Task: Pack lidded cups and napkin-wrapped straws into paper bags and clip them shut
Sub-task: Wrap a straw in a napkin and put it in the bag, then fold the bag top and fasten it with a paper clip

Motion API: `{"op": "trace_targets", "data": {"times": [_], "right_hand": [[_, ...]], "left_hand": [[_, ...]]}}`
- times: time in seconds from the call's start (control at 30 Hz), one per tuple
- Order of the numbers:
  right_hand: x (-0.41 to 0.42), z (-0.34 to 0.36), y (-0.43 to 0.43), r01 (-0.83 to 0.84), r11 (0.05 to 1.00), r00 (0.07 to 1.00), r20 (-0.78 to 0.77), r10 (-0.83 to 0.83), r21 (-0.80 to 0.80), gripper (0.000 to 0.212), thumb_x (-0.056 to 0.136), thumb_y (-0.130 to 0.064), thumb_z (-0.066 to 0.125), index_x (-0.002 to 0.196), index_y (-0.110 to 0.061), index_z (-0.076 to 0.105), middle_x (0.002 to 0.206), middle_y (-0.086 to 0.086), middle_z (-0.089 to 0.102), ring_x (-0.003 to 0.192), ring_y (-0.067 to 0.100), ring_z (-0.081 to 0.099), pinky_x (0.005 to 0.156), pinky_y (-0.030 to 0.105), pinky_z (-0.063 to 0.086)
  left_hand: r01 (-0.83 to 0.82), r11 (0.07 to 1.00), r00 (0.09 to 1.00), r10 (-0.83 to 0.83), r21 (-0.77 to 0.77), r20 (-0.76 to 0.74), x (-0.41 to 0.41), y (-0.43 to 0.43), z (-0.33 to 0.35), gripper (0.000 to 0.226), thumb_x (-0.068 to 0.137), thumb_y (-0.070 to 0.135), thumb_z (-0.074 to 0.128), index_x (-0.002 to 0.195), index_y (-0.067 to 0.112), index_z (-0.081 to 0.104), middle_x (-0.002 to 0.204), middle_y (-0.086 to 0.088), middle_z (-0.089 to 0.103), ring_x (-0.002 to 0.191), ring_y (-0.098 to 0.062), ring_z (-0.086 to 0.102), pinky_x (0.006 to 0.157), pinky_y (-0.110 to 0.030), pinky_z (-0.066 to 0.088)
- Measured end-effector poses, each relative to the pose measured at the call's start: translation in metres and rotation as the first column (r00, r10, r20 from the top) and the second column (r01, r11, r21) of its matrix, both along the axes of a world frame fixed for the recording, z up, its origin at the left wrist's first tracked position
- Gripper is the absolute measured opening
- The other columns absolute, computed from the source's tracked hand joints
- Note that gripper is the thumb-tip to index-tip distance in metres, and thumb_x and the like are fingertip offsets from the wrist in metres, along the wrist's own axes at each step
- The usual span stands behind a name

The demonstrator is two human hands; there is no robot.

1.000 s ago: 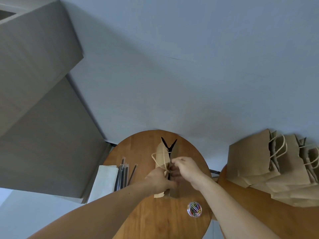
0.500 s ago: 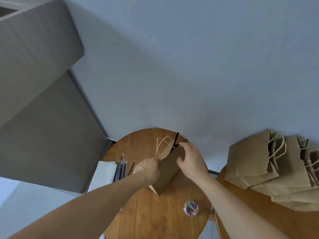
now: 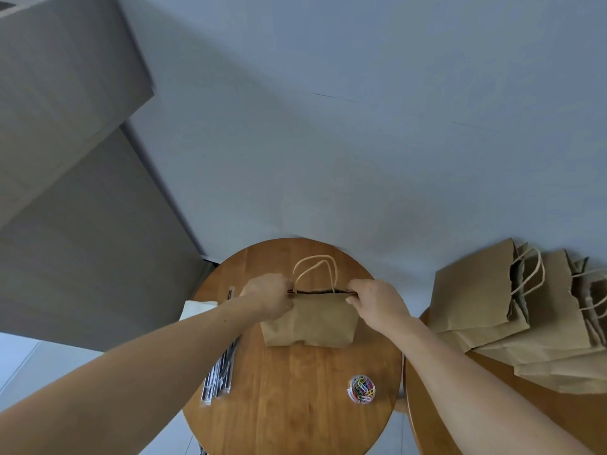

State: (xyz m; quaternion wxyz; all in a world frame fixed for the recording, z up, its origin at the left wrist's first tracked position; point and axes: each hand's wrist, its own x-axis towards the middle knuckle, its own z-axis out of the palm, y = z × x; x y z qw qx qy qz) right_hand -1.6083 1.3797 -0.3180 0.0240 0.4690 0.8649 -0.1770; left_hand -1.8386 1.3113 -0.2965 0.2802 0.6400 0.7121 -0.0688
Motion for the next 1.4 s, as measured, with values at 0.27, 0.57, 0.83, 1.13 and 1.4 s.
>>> {"op": "trace_targets", "data": {"times": [0.27,0.57,0.83,1.13,1.4], "right_hand": [[0.006,-0.004,-0.002,0.023,1.000,0.995,-0.100,-0.024,-0.011,0.014,0.096,-0.028,0.058,0.096,-0.017,0.066,0.084,-0.002,0.067,0.080,0.019,0.062,0.067,0.031,0.047],[0.055,-0.054,-0.029,0.545,0.825,0.755,-0.342,-0.560,-0.148,0.020,0.101,-0.028,0.047,0.113,-0.022,0.062,0.105,-0.007,0.068,0.089,0.008,0.061,0.075,0.023,0.045],[0.074,-0.136,-0.095,0.415,0.856,0.903,0.257,-0.345,-0.309,0.022,0.095,-0.020,0.050,0.097,-0.024,0.071,0.098,-0.007,0.071,0.082,0.013,0.063,0.066,0.028,0.052],[0.074,-0.163,-0.108,0.400,0.881,0.866,0.418,-0.274,-0.252,0.017,0.095,-0.025,0.050,0.080,-0.019,0.055,0.084,-0.002,0.068,0.072,0.018,0.061,0.051,0.024,0.037],[0.080,-0.164,-0.116,0.434,0.869,0.882,0.310,-0.356,-0.237,0.015,0.095,-0.029,0.052,0.099,-0.027,0.066,0.095,-0.007,0.072,0.082,0.014,0.067,0.059,0.025,0.049]], "left_hand": [[-0.133,0.969,0.991,0.133,0.206,0.017,0.012,0.000,-0.017,0.031,0.090,0.039,0.054,0.061,0.036,0.043,0.056,0.014,0.051,0.060,-0.005,0.048,0.107,-0.037,0.030],[-0.054,0.958,0.998,0.054,0.283,0.006,0.004,0.001,-0.028,0.043,0.098,0.048,0.046,0.058,0.031,0.042,0.058,0.012,0.051,0.067,-0.011,0.052,0.114,-0.043,0.017],[-0.109,0.910,0.987,0.052,0.399,0.152,0.015,-0.003,-0.034,0.021,0.097,0.033,0.054,0.077,0.035,0.055,0.059,0.015,0.050,0.066,-0.013,0.053,0.106,-0.041,0.028],[-0.167,0.866,0.971,0.062,0.471,0.229,0.015,-0.004,-0.040,0.030,0.092,0.029,0.065,0.072,0.046,0.050,0.054,0.032,0.036,0.054,0.010,0.038,0.098,-0.042,0.037],[-0.157,0.877,0.975,0.063,0.454,0.214,0.016,-0.006,-0.041,0.020,0.093,0.031,0.064,0.076,0.041,0.061,0.056,0.032,0.038,0.056,0.010,0.039,0.097,-0.039,0.036]]}}
